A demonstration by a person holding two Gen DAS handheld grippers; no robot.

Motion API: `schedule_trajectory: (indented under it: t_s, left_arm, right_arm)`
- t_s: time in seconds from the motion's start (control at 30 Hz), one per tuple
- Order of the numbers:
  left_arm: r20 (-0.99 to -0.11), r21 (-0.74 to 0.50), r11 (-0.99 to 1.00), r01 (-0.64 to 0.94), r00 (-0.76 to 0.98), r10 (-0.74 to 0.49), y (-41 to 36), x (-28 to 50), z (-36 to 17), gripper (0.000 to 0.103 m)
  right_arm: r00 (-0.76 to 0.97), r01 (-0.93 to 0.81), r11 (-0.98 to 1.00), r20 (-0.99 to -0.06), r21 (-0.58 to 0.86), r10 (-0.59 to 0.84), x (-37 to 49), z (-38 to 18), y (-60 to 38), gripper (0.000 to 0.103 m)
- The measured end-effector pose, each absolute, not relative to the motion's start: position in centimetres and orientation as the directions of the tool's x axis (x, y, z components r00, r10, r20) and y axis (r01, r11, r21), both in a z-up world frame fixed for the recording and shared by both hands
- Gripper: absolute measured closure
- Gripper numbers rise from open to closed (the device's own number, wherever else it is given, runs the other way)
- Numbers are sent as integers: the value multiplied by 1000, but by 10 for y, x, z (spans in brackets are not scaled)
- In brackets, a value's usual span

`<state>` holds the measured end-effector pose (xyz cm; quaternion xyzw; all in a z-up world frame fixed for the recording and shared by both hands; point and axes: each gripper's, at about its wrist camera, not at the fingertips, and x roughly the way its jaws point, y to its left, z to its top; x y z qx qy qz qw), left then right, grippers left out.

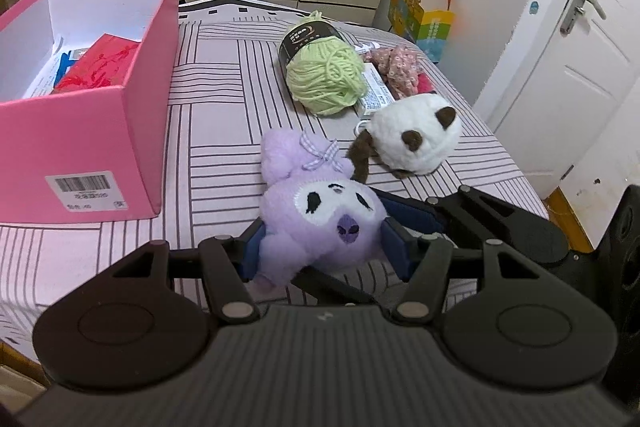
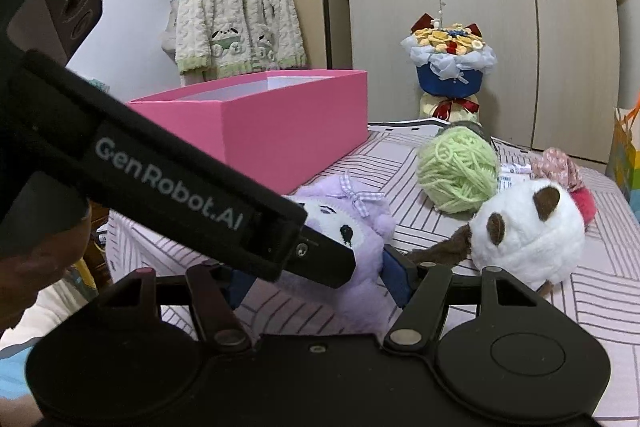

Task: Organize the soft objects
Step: 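Move the left tool to the purple plush toy and grasp it, then carry the purple plush into the pink box and open the left tool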

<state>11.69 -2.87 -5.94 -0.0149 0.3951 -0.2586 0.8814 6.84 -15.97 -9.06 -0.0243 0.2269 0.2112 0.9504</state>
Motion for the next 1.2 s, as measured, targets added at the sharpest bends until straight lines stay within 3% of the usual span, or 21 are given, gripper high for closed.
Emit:
schedule_trajectory:
  t_s: [0.63, 1.03, 1.2]
  left_arm:
    - [-699, -251, 828, 501, 498, -513, 14, 83, -1, 44]
    - [-616, -192, 855, 481, 620, -487, 62, 88, 49, 44]
    - [-595, -227, 859, 458, 633, -495, 84, 121, 60, 44]
  right_arm:
    - [721, -498, 863, -517, 77, 462, 51, -25, -134, 33]
    - [732, -583, 813, -439, -7, 521, 84, 20, -90, 33]
    - [715, -599, 801, -450, 0, 535, 132, 28, -67, 33]
